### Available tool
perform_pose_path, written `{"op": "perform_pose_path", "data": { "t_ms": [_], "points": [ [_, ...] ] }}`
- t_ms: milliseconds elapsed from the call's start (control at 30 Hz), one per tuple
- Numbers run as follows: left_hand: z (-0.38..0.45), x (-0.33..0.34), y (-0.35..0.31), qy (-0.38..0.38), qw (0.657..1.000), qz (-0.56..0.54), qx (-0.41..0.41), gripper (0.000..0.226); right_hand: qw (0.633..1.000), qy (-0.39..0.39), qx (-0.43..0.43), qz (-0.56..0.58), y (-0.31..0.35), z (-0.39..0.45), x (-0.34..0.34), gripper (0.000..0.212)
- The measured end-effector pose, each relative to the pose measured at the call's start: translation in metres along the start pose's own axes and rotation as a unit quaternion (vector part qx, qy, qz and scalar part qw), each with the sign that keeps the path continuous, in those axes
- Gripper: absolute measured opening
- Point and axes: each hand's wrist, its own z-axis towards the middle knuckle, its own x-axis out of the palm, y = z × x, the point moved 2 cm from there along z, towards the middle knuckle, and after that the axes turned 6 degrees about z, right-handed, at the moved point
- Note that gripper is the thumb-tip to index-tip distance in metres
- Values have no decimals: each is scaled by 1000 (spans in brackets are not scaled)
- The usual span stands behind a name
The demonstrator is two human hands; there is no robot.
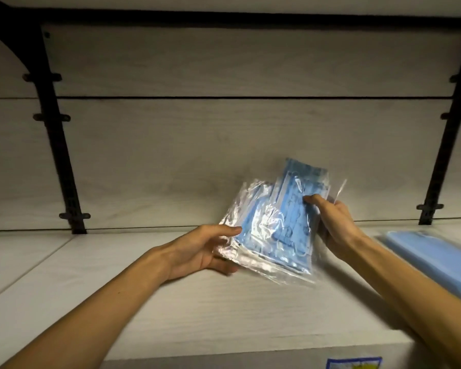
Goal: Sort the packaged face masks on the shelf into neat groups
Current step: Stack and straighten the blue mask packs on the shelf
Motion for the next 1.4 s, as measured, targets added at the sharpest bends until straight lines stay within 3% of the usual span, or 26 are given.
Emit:
{"op": "perform_pose_path", "data": {
  "t_ms": [67,300,400,467,600,733,833,933,1000,1067,1133,1267,1367,1400],
  "points": [
    [1,0,-1,-22,1000,-4,12,46,999,-39,-9,12,4,0,-11,13],
    [10,-9,-3,-165,984,-39,56,22,999,-26,33,-1,2,-13,-26,13],
    [12,-11,-2,-258,963,57,59,12,994,33,37,-95,6,-22,-27,17],
    [12,-13,-3,-282,952,101,62,17,979,62,14,-195,16,-24,-25,20],
    [9,-22,-20,-250,956,143,58,22,910,128,-41,-391,57,-19,-13,19],
    [11,-33,-36,-240,946,217,34,27,838,248,5,-486,86,-18,9,14],
    [15,-36,-30,-183,978,99,-5,16,774,283,38,-566,82,-18,33,23],
    [15,-30,-23,-118,990,-67,-25,34,740,258,-8,-621,63,-13,59,31],
    [13,-24,-19,-60,994,-85,-25,59,724,255,-62,-638,48,-11,75,30],
    [11,-15,-18,-23,999,-35,-6,69,725,250,-107,-632,37,-11,86,32],
    [6,-8,-16,-26,999,12,18,65,728,238,-155,-623,30,-12,91,49],
    [-4,-6,-15,-16,999,-18,39,61,752,192,-206,-596,18,-15,78,70],
    [0,0,-10,-83,994,60,39,49,764,186,-197,-585,5,-16,67,85],
    [2,3,-9,-127,989,71,35,48,785,179,-186,-563,0,-17,63,90]
  ]
}}
